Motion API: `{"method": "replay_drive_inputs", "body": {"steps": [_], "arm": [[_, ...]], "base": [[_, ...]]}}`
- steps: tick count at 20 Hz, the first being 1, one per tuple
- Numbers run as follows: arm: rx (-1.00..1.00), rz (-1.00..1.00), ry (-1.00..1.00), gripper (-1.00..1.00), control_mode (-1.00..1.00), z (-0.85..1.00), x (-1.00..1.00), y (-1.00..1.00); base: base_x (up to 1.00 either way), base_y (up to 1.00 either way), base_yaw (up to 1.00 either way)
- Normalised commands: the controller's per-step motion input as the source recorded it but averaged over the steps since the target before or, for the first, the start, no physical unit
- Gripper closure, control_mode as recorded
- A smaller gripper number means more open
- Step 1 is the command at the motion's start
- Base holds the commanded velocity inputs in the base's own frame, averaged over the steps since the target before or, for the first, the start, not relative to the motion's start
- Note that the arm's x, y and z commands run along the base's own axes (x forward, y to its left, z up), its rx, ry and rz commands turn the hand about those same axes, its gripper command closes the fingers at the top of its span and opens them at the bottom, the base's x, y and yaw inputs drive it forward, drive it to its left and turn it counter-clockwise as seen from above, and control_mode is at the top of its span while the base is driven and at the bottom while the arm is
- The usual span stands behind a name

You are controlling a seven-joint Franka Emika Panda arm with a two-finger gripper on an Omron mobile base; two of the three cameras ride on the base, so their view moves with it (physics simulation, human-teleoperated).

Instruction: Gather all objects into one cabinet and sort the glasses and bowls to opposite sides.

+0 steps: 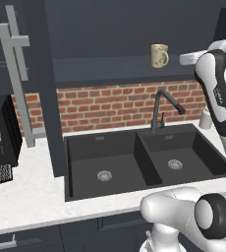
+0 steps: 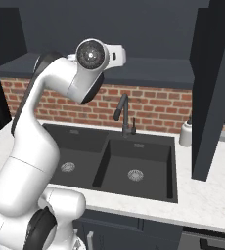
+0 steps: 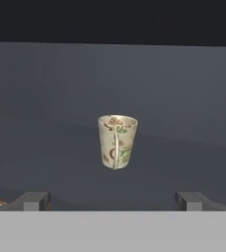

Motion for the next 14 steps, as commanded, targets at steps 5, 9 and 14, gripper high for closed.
{"method": "replay_drive_inputs", "body": {"steps": [5, 9, 14], "arm": [[0.02, 0.00, 0.00, -1.00, -1.00, -0.07, 0.21, 0.00], [0.01, 0.00, 0.00, -1.00, -1.00, -0.08, 0.23, 0.00], [0.01, 0.00, 0.00, -1.00, -1.00, -0.11, 0.19, 0.00]], "base": [[0.00, 0.00, 0.00], [0.00, 0.00, 0.00], [0.00, 0.00, 0.00]]}}
